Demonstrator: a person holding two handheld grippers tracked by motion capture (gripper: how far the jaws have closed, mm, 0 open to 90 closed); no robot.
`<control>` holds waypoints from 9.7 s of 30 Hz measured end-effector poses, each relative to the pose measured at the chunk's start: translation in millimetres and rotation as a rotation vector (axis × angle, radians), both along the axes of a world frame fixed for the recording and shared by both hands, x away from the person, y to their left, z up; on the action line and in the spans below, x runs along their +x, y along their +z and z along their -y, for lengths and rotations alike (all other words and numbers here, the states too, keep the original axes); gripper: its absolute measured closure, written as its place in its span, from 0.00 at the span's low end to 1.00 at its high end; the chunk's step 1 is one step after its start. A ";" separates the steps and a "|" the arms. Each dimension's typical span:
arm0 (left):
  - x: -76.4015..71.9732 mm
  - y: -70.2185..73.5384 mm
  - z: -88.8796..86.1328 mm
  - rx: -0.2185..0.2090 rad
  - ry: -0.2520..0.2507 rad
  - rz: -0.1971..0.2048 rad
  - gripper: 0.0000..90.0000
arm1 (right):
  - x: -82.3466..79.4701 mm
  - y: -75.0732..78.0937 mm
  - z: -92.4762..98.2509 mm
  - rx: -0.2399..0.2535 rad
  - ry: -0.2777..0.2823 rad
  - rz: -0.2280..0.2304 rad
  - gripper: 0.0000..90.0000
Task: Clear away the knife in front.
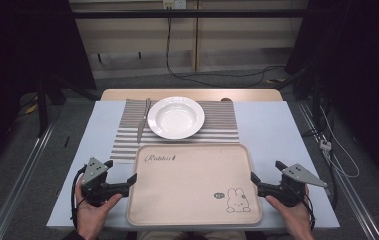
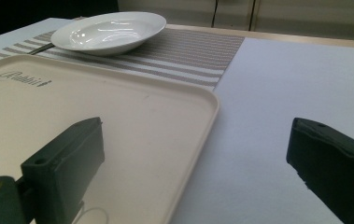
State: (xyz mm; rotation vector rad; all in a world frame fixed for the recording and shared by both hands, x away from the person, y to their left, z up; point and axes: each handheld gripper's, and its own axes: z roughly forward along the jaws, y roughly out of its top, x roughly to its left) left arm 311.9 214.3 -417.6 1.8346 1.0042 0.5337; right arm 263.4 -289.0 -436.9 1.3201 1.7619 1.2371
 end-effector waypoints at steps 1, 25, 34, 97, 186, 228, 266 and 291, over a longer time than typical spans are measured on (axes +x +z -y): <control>0.9 0.0 -0.3 -0.002 0.001 0.000 0.06 | 0.2 -0.1 0.0 -0.001 0.001 -0.001 0.05; 41.0 14.3 -0.1 0.035 0.000 -0.045 0.06 | -1.1 0.2 3.0 -0.017 -0.011 -0.019 0.05; 58.5 26.2 2.4 0.047 0.002 -0.044 0.07 | -0.6 -0.5 3.5 -0.009 -0.009 -0.027 0.05; 246.4 25.5 35.2 0.181 0.096 -0.200 0.16 | 4.8 -6.4 6.2 0.016 0.001 -0.071 0.05; 306.1 -17.5 59.6 0.254 0.142 -0.432 0.89 | 5.7 -6.9 -0.2 -0.012 0.025 -0.078 0.05; 260.1 12.0 43.3 0.211 0.128 -0.328 0.89 | 5.0 -5.9 -2.2 -0.019 0.033 -0.071 0.05; 174.3 48.0 44.0 0.183 0.052 -0.269 0.89 | 1.3 -3.9 -2.5 -0.027 0.035 -0.059 0.05; 118.1 51.9 54.2 0.186 -0.020 -0.240 0.89 | 5.5 -4.9 -3.8 -0.021 0.050 -0.065 0.05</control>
